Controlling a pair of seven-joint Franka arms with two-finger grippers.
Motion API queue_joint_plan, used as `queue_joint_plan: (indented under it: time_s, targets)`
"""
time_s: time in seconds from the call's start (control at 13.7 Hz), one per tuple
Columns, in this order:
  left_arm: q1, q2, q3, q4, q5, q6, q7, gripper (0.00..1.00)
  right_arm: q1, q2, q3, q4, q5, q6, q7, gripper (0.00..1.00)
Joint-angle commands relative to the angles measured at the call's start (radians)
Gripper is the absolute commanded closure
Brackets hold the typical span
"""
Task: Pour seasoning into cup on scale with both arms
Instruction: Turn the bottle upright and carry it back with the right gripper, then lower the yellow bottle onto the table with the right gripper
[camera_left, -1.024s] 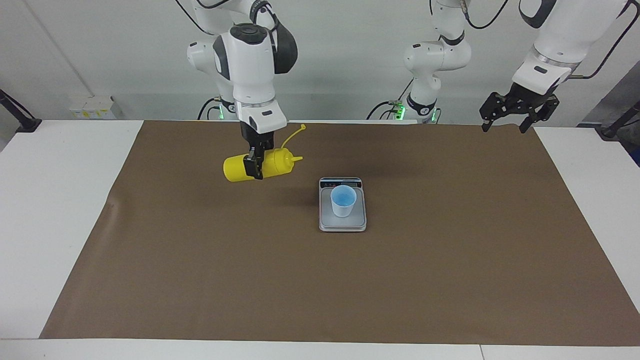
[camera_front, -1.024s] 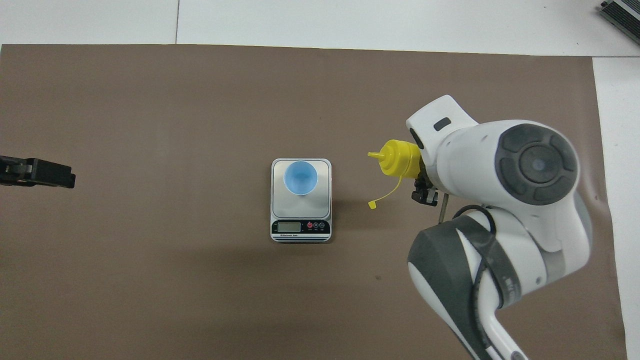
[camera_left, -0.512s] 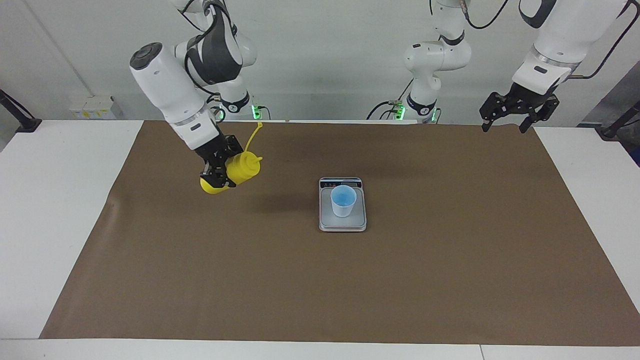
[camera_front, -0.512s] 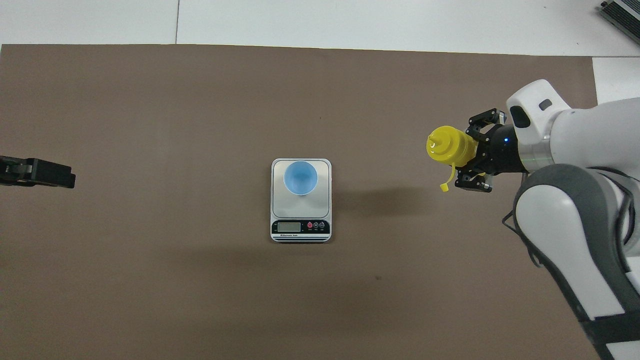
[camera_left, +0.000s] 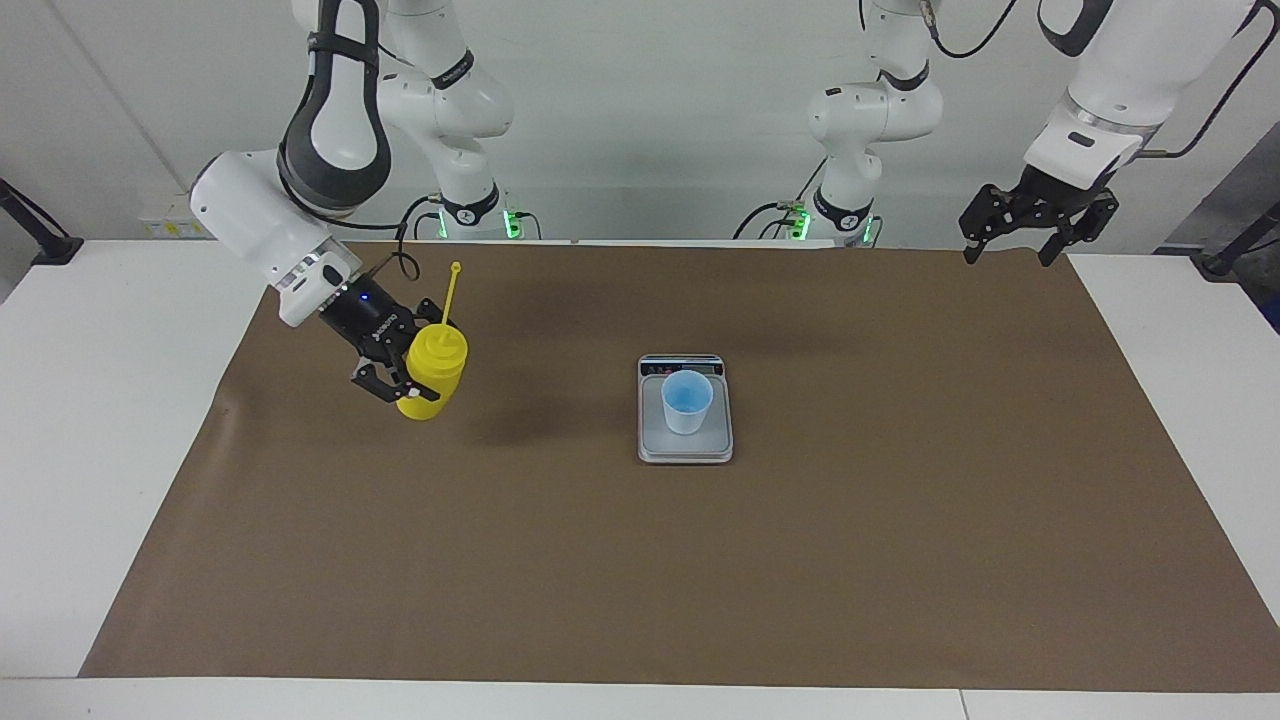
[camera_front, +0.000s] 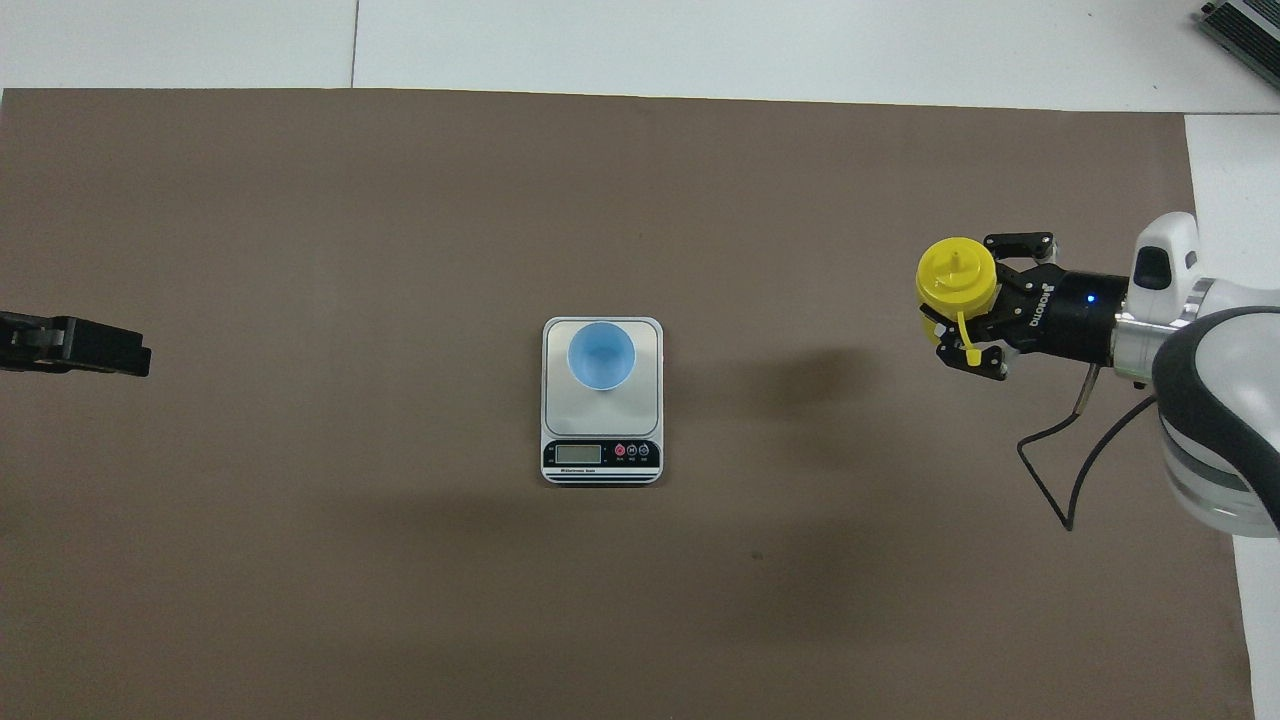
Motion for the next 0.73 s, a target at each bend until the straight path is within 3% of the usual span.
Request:
queue_joint_plan:
  time_s: [0.0, 0.66]
  targets:
    - [0.012, -0.020, -0.005, -0.016, -0.007, -0.008, 0.011, 0.00, -0.041, -0.027, 0.013, -0.089, 0.195, 0.034, -0.145, 1.00]
    - [0.012, -0.020, -0.005, -0.016, -0.007, -0.008, 0.011, 0.00, -0.135, 0.005, 0.011, -0.216, 0.517, 0.040, -0.367, 1.00]
